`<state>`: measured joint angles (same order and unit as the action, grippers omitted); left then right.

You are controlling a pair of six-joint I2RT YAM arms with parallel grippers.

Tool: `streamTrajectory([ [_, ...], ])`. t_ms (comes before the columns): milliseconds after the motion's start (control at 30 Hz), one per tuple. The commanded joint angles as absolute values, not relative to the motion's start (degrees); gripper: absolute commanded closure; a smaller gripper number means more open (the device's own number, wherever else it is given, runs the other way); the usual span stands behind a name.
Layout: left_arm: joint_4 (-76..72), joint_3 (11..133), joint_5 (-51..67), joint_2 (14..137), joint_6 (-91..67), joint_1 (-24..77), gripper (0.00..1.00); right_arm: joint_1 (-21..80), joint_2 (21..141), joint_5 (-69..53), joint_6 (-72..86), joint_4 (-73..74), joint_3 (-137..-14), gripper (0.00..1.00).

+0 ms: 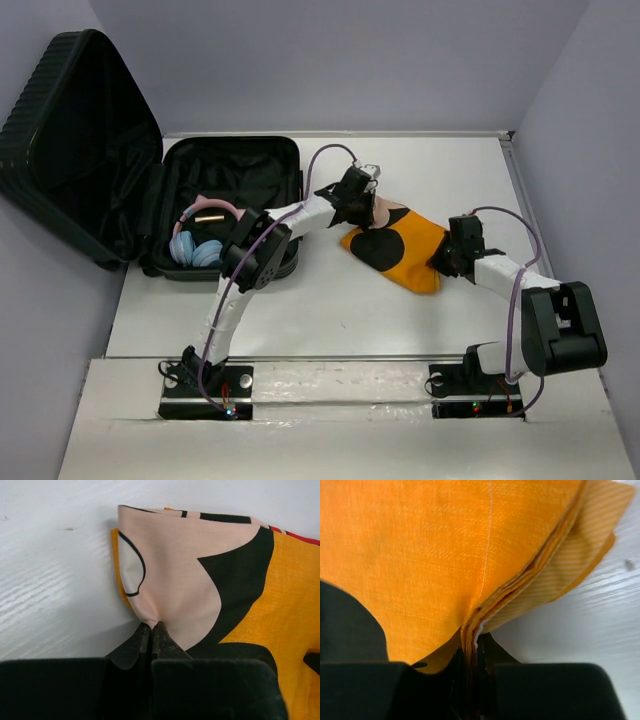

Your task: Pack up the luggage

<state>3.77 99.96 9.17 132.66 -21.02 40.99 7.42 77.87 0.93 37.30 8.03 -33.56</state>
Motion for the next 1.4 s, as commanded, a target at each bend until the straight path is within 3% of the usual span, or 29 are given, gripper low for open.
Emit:
streamTrajectory([
  [0, 4.7, 94.1, 14.3, 126.7, -22.7, 41.9, 0.94, 7.5, 76.7, -7.7, 38.4, 0.7, -33.0, 0.91],
  [233, 5.2, 97.2, 15.4, 113.6, -23.2, 41.4, 0.94, 9.3, 68.3, -12.7, 36.6, 1.5, -40.3, 0.93],
  [367, 7.2, 99.1, 15.7, 107.0, -23.2, 37.4, 0.94, 14.2, 70.0, -12.2, 36.2, 3.9, -52.1, 0.93],
  [600, 10.8, 95.1, 17.7, 96.3, -23.6, 22.2, 0.94, 25.4, 88.0, -12.2, 36.6, 5.7, -77.5, 0.93],
  [833, 12.6, 85.8, 14.7, 89.4, -25.1, 0.7, 0.94, 33.5, 116.2, -18.5, 39.3, 8.0, -104.6, 0.93],
  [867, 12.4, 82.8, 13.1, 88.1, -25.6, -4.5, 0.72, 34.4, 123.0, -20.7, 39.4, 9.0, -111.4, 0.82],
  [933, 13.0, 80.6, 11.7, 85.8, -25.2, -8.0, 0.26, 36.7, 129.8, -22.6, 37.4, 12.0, -119.0, 0.44],
  [967, 13.8, 79.8, 9.7, 84.8, -24.7, -9.3, 0.02, 36.7, 135.9, -22.5, 36.3, 18.1, -128.0, 0.12],
  [1000, 14.7, 79.5, 8.6, 83.3, -24.1, -9.4, 0.01, 37.4, 138.2, -22.6, 34.2, 20.0, -131.7, 0.02],
  [1033, 14.8, 78.8, 7.8, 78.9, -23.5, -9.3, 0.01, 37.4, 140.0, -23.8, 33.8, 21.2, -134.6, 0.0],
  [1100, 15.0, 77.2, 5.8, 72.9, -23.3, -9.1, 0.01, 37.4, 142.4, -24.6, 33.5, 22.9, -139.5, 0.0],
  [1367, 26.1, 69.8, -6.6, 41.3, -24.8, -8.6, 0.03, 39.2, 136.0, -24.1, 26.6, 23.5, -139.4, 0.0],
])
